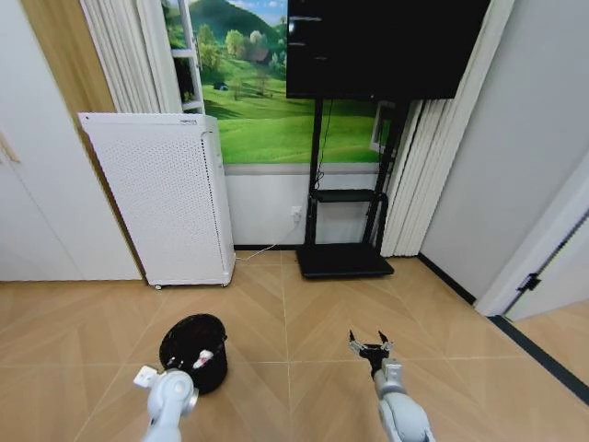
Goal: Pick up the trash bin and place the garbage on the floor into it.
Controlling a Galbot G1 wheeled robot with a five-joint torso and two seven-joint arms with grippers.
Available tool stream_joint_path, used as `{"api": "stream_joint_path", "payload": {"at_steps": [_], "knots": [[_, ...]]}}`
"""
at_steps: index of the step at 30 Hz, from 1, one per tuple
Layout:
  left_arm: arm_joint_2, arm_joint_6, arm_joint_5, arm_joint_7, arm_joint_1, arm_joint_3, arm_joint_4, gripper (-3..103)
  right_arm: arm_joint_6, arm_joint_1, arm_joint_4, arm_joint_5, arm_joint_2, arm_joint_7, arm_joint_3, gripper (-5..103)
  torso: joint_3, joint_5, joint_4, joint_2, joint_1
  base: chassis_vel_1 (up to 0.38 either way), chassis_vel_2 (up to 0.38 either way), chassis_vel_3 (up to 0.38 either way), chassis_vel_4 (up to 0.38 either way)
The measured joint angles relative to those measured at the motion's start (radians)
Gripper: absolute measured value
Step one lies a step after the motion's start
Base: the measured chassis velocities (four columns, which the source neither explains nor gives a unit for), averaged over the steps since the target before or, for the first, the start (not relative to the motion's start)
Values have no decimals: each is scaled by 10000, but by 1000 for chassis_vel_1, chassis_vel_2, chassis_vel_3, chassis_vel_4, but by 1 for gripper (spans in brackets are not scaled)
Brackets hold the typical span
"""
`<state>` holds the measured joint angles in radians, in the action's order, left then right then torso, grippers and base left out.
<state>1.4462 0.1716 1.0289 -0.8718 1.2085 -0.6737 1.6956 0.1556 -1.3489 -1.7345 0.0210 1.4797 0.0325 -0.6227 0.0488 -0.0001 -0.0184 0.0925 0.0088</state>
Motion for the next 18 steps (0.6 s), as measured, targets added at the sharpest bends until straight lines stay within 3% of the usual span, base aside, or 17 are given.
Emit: {"api": "stream_joint_path", "payload": {"at_steps": [11, 13, 15, 18], "knots": [[-97, 100, 273, 220, -293, 27, -602, 2, 69, 72, -15, -198, 125, 69, 31, 100, 0, 0, -1, 0, 0, 0, 0, 0, 0], [-146, 104, 278, 244, -296, -16, -610, 7, 69, 60, -6, -230, 123, 96, 68, 100, 0, 3, -1, 0, 0, 0, 0, 0, 0], [-184, 125, 242, 262, -286, -170, -597, 23, 70, 53, 0, -259, 80, 106, 105, 100, 0, 1, -1, 0, 0, 0, 0, 0, 0], [-181, 154, 158, 352, -266, -271, -575, 28, 71, 63, 15, -269, 72, 118, 117, 100, -1, 1, -1, 0, 0, 0, 0, 0, 0]]}}
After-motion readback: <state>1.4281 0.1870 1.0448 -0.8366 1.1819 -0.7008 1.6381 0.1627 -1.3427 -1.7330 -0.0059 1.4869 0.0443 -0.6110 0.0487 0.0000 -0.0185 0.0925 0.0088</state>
